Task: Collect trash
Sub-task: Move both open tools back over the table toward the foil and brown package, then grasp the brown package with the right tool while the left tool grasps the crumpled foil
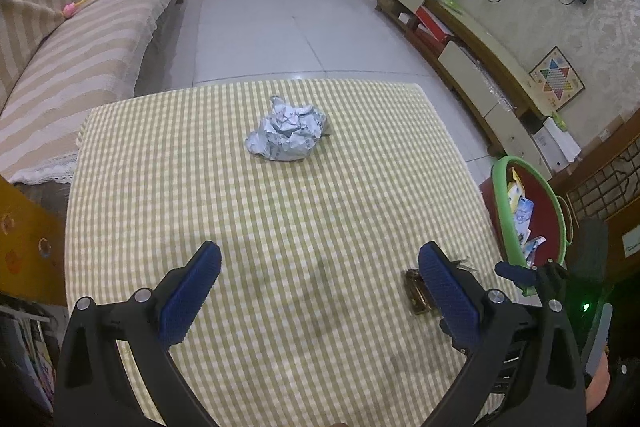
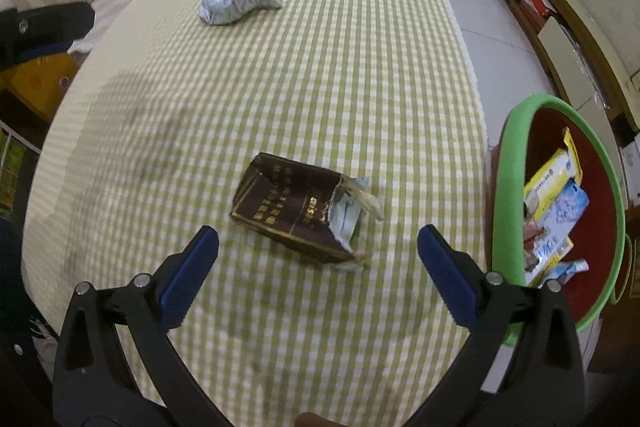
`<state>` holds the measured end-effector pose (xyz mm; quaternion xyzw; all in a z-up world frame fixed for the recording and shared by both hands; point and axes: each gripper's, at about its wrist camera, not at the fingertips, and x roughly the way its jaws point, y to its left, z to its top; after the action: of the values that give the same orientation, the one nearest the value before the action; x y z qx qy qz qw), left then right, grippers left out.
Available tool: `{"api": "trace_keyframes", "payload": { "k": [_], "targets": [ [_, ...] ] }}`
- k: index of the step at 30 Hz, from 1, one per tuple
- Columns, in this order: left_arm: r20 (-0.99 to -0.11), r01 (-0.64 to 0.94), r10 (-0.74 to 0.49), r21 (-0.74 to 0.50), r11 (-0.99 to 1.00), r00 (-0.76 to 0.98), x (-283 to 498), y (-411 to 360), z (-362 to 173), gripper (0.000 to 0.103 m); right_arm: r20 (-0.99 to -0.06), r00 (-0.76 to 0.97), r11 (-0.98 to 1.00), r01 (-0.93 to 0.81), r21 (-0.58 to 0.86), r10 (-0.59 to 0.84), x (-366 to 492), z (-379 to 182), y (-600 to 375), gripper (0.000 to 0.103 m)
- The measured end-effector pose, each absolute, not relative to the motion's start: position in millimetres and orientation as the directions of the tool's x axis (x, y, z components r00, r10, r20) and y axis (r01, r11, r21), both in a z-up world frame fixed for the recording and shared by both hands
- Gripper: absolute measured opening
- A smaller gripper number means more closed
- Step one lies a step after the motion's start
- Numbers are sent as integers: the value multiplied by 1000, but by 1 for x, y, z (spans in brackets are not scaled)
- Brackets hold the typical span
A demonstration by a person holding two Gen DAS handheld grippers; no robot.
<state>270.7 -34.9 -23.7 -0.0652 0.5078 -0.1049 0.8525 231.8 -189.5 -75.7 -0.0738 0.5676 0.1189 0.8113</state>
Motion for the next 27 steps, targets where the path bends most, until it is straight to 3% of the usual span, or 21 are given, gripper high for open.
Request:
{"api": "trace_keyframes", "payload": {
  "k": [14,16,19,22,27],
  "targets": [
    [-861,84,-250,-238,968,444,291,-35,-38,95,-939,335,937,-347,-48,76,254,-98,-175,96],
    [-861,85,-249,-236,968,444,294,-34,-39,95,-942,326,942,-333,-31,84,256,-99,-178,78],
    [-862,91,-246,-230,969,442,299,-36,-40,95,-942,317,946,-325,0,109,255,-99,-183,68],
    [-869,99,-243,-222,970,431,307,-37,-46,95,-941,319,945,-326,3,112,249,-97,-185,62],
    [-878,116,-231,-201,973,419,326,-38,-55,95,-944,308,944,-331,6,114,244,-97,-189,62]
  ]
}}
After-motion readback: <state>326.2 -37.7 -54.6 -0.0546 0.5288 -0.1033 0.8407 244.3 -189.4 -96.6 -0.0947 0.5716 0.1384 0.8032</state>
